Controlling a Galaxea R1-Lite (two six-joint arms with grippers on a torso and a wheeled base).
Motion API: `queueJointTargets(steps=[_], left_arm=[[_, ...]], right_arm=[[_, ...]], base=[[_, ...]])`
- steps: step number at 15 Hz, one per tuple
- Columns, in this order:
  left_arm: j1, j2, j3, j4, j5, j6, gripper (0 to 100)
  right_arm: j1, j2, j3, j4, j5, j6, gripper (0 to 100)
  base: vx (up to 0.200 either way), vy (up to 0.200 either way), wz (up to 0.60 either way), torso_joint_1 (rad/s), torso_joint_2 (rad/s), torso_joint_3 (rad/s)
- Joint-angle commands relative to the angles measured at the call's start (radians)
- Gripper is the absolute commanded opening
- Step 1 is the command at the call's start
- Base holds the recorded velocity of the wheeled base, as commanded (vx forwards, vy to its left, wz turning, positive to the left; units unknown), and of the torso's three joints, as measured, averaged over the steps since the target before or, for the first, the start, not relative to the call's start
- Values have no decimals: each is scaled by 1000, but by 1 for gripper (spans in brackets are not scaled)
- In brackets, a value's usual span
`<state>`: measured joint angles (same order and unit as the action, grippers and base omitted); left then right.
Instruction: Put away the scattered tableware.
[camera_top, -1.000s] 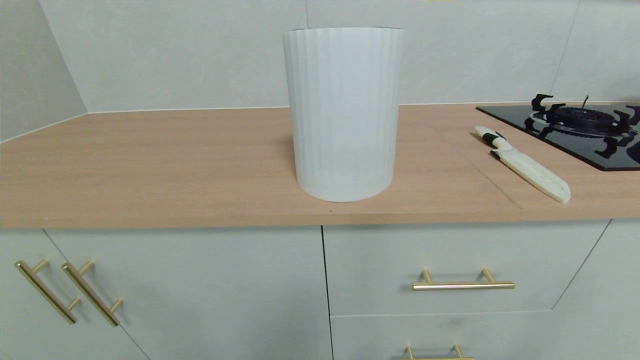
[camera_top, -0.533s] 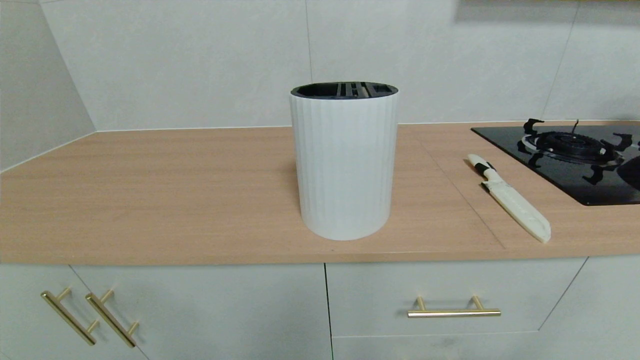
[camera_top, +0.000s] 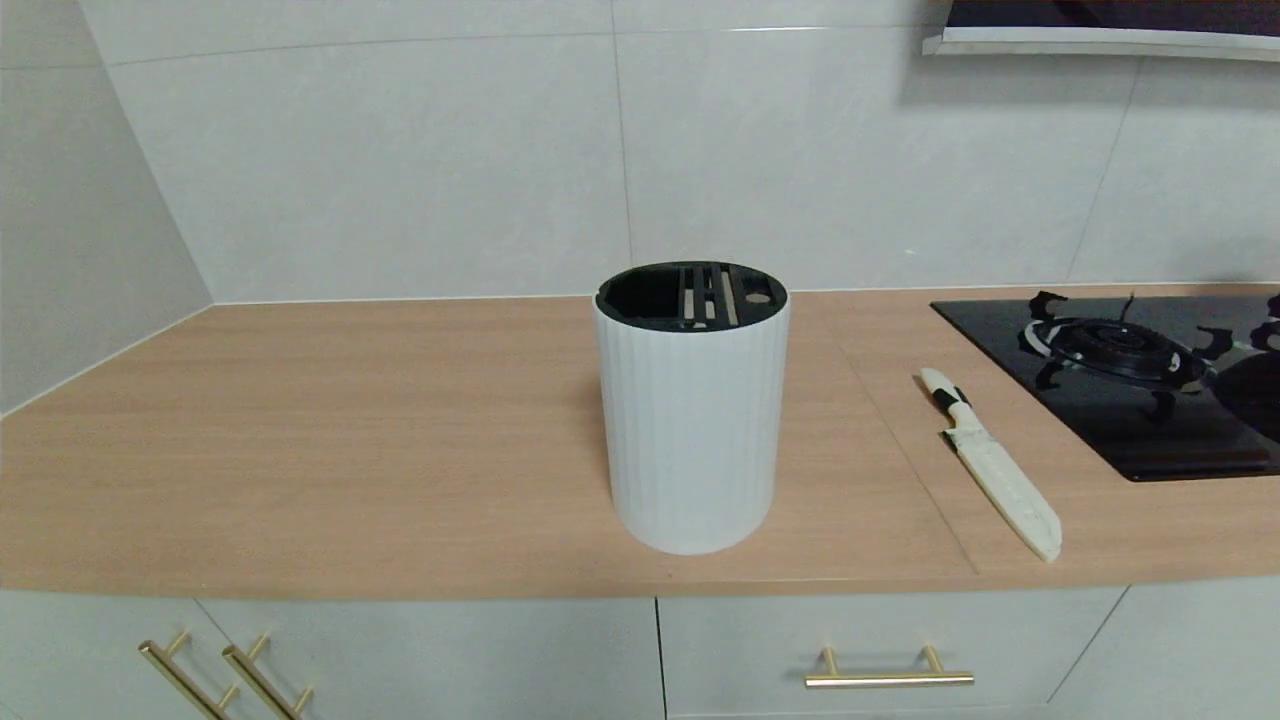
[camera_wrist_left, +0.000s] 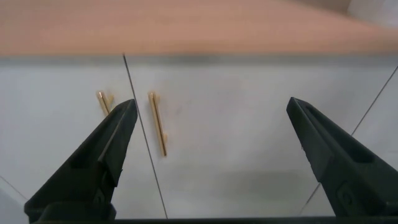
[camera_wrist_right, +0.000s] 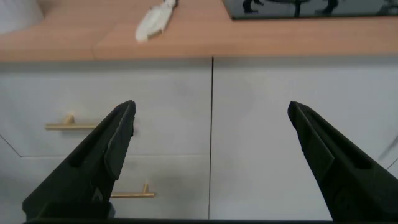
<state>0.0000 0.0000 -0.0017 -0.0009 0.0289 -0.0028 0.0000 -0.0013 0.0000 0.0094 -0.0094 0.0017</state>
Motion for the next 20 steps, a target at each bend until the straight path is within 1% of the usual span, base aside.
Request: queueJointTargets(steps=[1, 10, 16, 20], left_arm=[[0, 0, 0, 1, 0, 0, 100], [0, 0, 0, -1, 0, 0, 100], [0, 2, 0, -1, 0, 0, 100], [0, 2, 0, 1, 0, 0, 100]], right_arm=[[0, 1, 0, 0, 0, 0, 100], [0, 1, 0, 0, 0, 0, 100], [0, 1, 0, 0, 0, 0, 100], [0, 1, 0, 0, 0, 0, 100]], base=[[0, 0, 0, 203, -491, -271], [0, 0, 0, 236, -523, -287], [0, 0, 0, 277, -586, -315], [0, 0, 0, 221, -458, -233]])
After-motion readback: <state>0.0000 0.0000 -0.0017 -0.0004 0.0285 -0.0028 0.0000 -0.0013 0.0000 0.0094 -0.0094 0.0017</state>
